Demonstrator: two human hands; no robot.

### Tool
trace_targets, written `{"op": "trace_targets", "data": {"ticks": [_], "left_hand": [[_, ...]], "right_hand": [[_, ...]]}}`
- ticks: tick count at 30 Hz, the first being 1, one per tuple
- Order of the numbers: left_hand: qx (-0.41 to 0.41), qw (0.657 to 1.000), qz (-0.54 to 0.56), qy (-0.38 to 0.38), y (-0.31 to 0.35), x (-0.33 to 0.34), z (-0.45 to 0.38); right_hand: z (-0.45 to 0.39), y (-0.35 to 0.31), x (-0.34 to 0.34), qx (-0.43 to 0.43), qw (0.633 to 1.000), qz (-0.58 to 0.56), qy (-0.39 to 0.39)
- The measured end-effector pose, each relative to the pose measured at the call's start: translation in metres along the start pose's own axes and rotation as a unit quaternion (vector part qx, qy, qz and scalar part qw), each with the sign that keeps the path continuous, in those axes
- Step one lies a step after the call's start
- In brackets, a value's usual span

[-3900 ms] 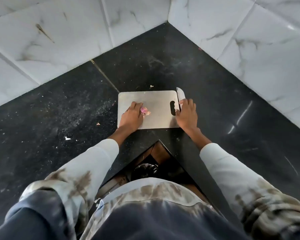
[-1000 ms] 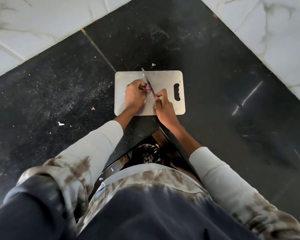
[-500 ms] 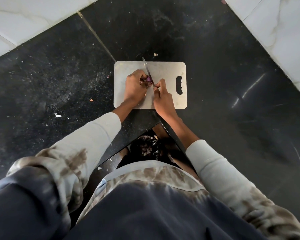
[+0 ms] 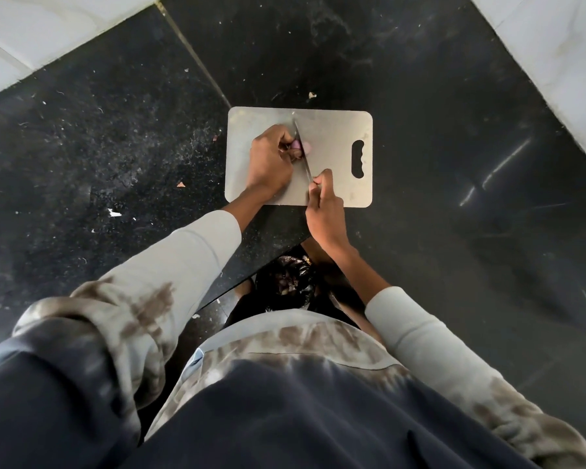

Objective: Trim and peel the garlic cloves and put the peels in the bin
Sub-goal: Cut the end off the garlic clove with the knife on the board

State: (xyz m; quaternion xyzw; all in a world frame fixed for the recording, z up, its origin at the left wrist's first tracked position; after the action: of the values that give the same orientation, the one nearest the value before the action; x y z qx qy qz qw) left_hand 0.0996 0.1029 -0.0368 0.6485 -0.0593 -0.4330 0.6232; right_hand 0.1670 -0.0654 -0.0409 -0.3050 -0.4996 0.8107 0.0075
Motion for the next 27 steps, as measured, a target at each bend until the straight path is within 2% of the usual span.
{"op": "trace_targets", "data": {"ticks": [7, 11, 15, 24, 27], "left_hand": [[-0.002, 1.0, -0.015, -0.007, 0.006, 0.0, -0.001], [-0.006, 0.998, -0.068, -0.006, 0.013, -0.002, 0.0], [-0.055, 0.991, -0.122, 0.01, 0.008, -0.001, 0.01], [-0.121, 0.983, -0.134, 0.035, 0.012, -0.006, 0.025], [-0.083, 0.986, -0.141, 0.039, 0.019, -0.014, 0.026]], "right_hand": [[0.0, 0.004, -0.005, -0.009, 0.999, -0.041, -0.002], [-0.002, 0.01, -0.02, -0.006, 0.996, -0.083, 0.029], [-0.009, 0.009, -0.036, 0.006, 0.993, -0.104, 0.054], [-0.027, 0.019, -0.021, 0.024, 0.987, -0.156, 0.001], [-0.029, 0.022, -0.018, 0.031, 0.985, -0.173, -0.003]]}}
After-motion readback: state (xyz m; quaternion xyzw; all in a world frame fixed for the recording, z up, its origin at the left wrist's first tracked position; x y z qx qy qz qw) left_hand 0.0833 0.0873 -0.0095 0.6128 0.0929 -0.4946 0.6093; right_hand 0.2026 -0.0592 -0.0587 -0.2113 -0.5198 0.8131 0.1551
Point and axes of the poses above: each hand's wrist, its own z-axis away from the middle knuckle, its own x-axis out of the palm, y = z × x, the point moved 10 cm from there along -z, towards the middle knuckle, and after that the axes turned 9 degrees about -y, right-handed, at the moved point
